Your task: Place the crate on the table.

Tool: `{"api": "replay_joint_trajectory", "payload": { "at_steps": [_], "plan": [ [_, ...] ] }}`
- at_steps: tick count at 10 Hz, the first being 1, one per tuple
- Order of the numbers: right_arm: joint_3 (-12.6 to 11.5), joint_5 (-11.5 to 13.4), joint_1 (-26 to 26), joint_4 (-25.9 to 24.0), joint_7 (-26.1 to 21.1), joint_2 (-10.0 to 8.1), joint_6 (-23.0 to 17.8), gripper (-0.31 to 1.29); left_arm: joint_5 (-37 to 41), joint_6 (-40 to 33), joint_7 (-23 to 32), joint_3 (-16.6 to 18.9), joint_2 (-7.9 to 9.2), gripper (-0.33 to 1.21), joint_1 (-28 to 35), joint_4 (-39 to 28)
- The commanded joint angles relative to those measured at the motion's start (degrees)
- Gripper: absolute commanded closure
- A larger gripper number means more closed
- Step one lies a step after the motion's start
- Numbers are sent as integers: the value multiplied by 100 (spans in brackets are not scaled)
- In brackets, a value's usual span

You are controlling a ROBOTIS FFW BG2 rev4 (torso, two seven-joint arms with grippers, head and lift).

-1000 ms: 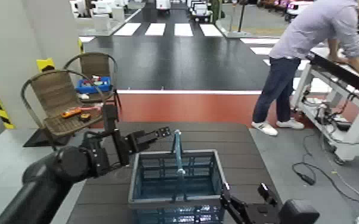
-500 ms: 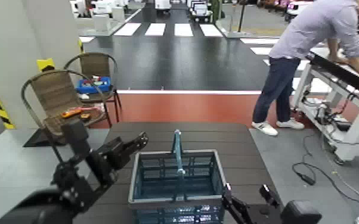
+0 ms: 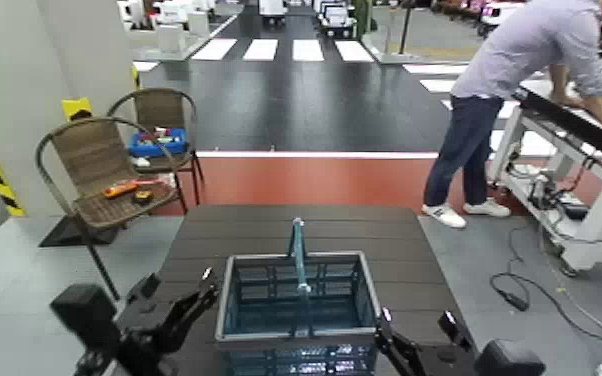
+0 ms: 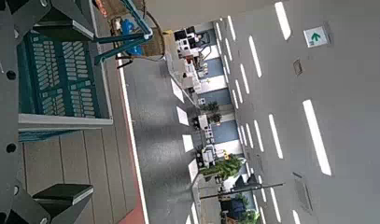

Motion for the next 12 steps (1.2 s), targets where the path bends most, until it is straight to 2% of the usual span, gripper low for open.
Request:
{"api": "replay_joint_trajectory", "payload": {
  "at_steps": [1,3,6,12],
  "plan": [
    [-48,0,49,-32,0,17,-39,15,-800,-943,357,-179,-13,11,548,-8],
    [-84,53,102,-129,0,17,32,15,-1082,-1137,383,-223,-66,11,786,-52],
    [-145,132,199,-234,0,35,102,15,-1460,-1260,445,-109,-136,11,1093,-157],
    [-145,185,199,-261,0,44,137,15,-1521,-1348,550,-65,-189,11,1199,-149]
  ]
}}
